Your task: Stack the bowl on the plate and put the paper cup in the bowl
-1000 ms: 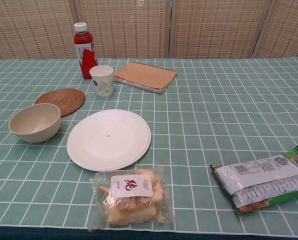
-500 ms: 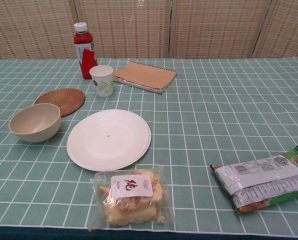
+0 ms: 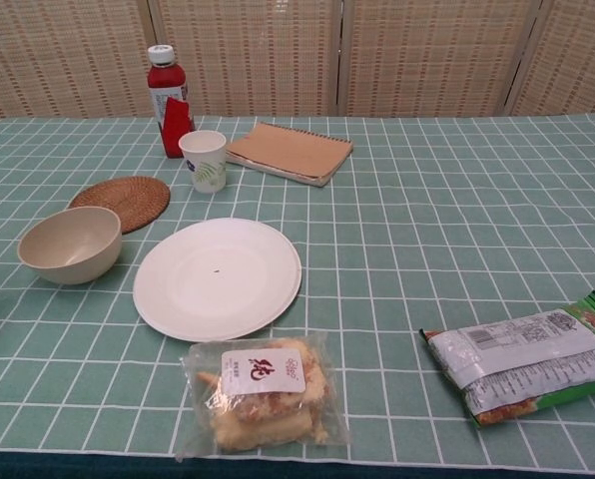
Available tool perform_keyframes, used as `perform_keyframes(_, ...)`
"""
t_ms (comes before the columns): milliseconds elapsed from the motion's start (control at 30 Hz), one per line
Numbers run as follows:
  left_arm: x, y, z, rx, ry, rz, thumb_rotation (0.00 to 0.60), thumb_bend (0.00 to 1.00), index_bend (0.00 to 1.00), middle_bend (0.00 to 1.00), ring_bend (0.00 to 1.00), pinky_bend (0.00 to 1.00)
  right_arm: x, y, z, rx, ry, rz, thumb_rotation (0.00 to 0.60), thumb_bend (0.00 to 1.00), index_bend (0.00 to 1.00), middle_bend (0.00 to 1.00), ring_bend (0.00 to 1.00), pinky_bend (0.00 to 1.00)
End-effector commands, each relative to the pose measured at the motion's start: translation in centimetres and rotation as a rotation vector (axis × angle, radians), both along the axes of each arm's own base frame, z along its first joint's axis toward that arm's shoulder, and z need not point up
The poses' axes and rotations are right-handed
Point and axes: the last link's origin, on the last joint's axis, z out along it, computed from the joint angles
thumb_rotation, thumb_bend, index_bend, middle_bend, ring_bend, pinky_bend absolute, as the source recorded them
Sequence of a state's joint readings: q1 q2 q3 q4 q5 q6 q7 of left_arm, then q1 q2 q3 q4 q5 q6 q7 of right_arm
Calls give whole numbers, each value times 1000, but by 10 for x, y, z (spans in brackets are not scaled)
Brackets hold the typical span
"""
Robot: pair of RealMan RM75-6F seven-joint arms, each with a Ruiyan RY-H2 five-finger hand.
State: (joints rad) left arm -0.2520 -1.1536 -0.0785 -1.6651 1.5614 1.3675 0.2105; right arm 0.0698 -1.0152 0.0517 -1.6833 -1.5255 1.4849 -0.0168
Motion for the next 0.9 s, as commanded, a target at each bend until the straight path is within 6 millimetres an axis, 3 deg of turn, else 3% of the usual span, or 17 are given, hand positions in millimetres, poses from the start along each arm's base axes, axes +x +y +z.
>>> perform_keyframes(33,3,5,-8,-49,54,-29,600,224,255,611,644,761,0,1,0,2,0,-1,600,235,124,127,43,125)
perform_keyframes(133,6,12,-22,-111,82,-43,600,224,269,772,784,864,-1,1,-1,6,1,-7,600,235,124,127,43,125)
perform_keyframes(267,5,14,-36,-158,98,-44,600,224,282,872,869,928,-2,2,0,3,3,-10,600,234,124,127,43,125)
perform_keyframes(633,12,32,-76,-219,138,-93,600,224,288,957,938,983,-2,1,-1,8,2,-12,600,235,124,127,43,125)
perform_keyframes(900,9,52,-94,-228,159,-64,600,224,296,969,947,992,-3,1,0,6,3,-18,600,235,124,127,43,125)
